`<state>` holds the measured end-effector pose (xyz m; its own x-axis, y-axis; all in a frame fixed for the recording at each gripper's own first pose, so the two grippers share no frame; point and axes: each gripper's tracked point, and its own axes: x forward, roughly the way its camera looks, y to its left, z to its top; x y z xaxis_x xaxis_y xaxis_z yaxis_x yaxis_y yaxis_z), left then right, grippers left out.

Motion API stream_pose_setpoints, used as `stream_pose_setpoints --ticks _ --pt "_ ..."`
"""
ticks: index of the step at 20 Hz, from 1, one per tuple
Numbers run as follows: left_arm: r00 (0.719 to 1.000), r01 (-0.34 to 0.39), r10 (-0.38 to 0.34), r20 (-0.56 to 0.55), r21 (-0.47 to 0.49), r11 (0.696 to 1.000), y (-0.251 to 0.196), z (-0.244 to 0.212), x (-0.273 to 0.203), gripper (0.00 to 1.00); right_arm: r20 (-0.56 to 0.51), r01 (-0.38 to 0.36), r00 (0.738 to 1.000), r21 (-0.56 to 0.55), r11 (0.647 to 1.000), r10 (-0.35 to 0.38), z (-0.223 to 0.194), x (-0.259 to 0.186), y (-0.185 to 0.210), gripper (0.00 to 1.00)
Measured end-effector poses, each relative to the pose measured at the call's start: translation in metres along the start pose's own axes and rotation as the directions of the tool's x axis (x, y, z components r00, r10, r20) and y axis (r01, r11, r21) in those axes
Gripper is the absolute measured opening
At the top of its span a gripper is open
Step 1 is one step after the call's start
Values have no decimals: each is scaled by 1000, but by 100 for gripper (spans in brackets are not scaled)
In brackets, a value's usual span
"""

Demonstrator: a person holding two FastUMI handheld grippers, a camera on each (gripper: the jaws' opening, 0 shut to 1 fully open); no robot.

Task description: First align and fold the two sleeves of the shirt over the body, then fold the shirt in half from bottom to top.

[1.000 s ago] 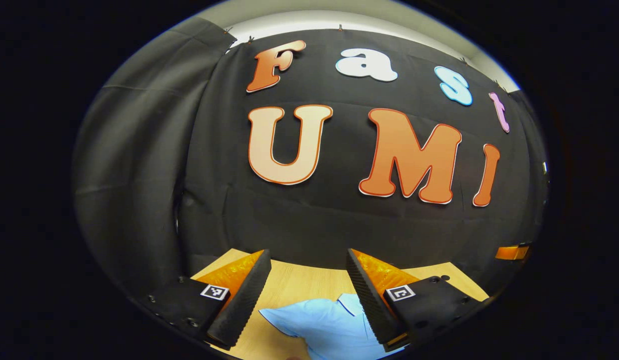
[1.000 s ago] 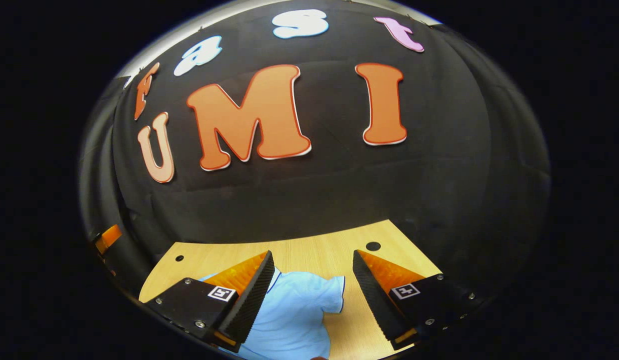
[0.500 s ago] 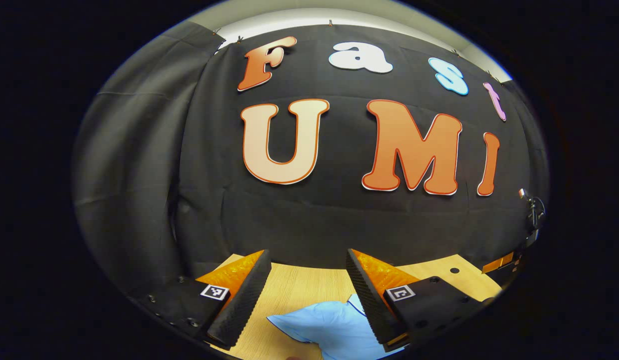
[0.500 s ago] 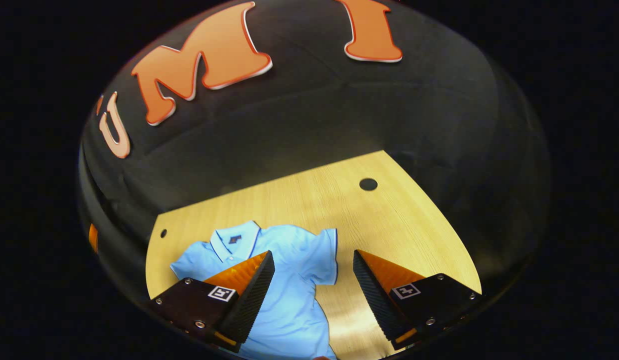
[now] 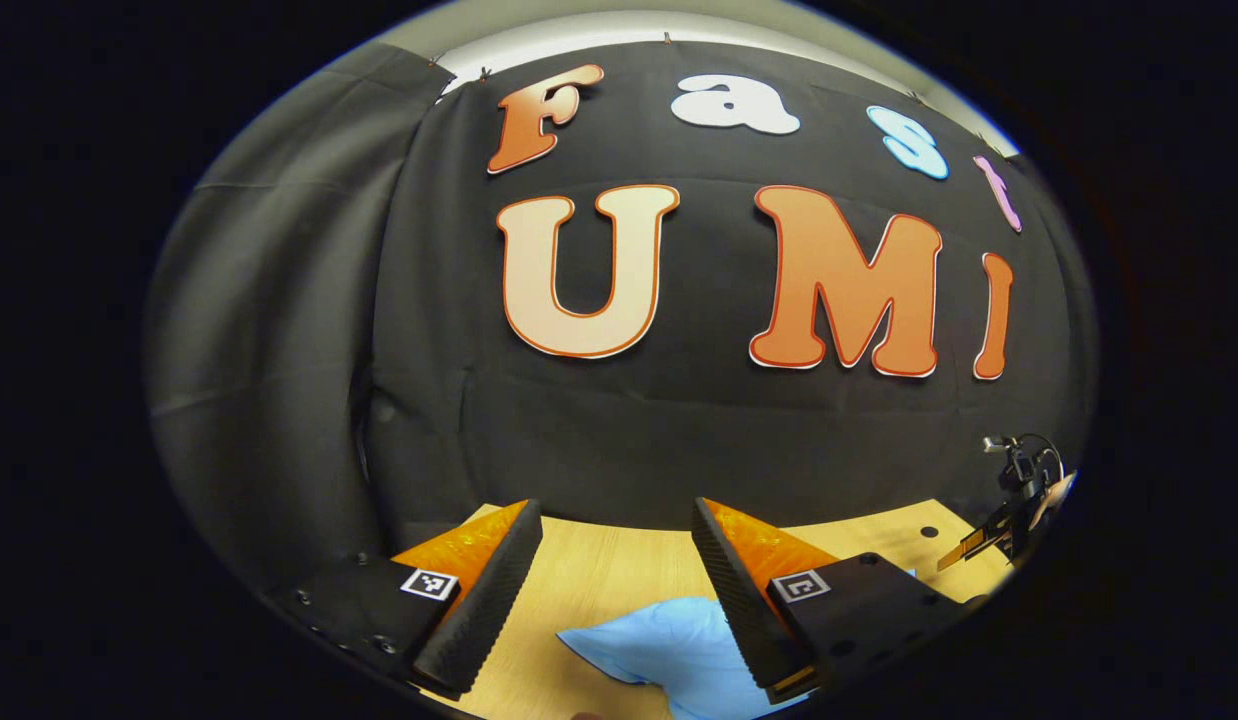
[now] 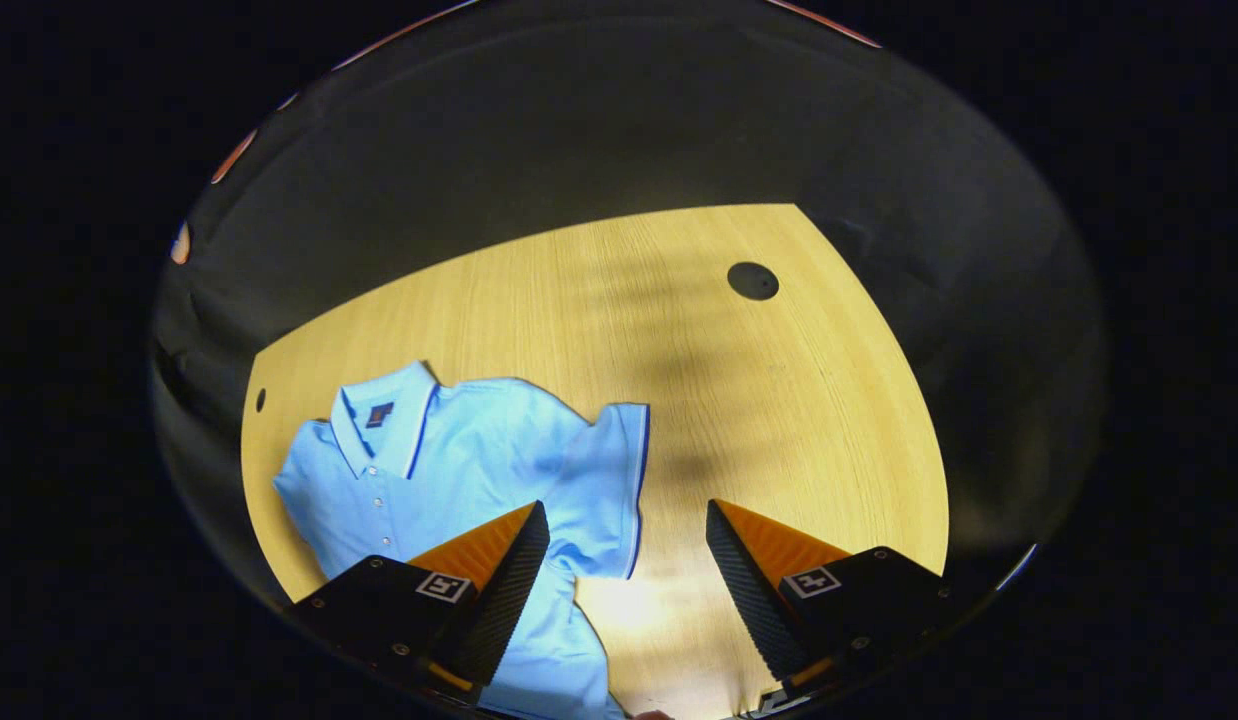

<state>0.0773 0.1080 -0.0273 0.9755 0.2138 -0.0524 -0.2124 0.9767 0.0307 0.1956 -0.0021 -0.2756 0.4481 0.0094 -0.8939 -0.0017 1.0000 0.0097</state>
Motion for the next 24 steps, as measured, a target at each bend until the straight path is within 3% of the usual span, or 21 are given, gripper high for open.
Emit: stream_pose_setpoints --ticks 1,2,5,7,10,17,19,24 --pt "1000 -2 2 -1 3 1000 1 1 0 94 -38 -3 999 19 1000 4 -4 9 1 98" --pt "1000 -5 5 -3 4 1000 1 0 1 100 -69 4 998 28 1000 -2 -7 17 -2 98" --pt "1000 -16 16 -14 7 1000 7 -5 5 100 -102 36 994 31 999 -33 -9 39 -9 98" --pt "999 -24 24 -24 7 1000 11 -9 5 95 -131 50 990 31 998 -46 -13 49 -12 98" --pt "998 -36 36 -42 0 999 18 -17 7 98 -153 68 986 16 998 -65 -18 59 -13 98" --pt "996 -58 58 -63 -5 998 29 -25 8 95 -192 92 977 9 996 -88 -25 69 -11 98" --pt "995 -68 67 -70 -9 998 33 -28 8 95 -188 104 977 11 995 -100 -23 71 -12 95" --pt "994 -75 73 -83 -23 997 36 -34 8 95 -193 105 976 15 994 -100 -27 73 -6 65"
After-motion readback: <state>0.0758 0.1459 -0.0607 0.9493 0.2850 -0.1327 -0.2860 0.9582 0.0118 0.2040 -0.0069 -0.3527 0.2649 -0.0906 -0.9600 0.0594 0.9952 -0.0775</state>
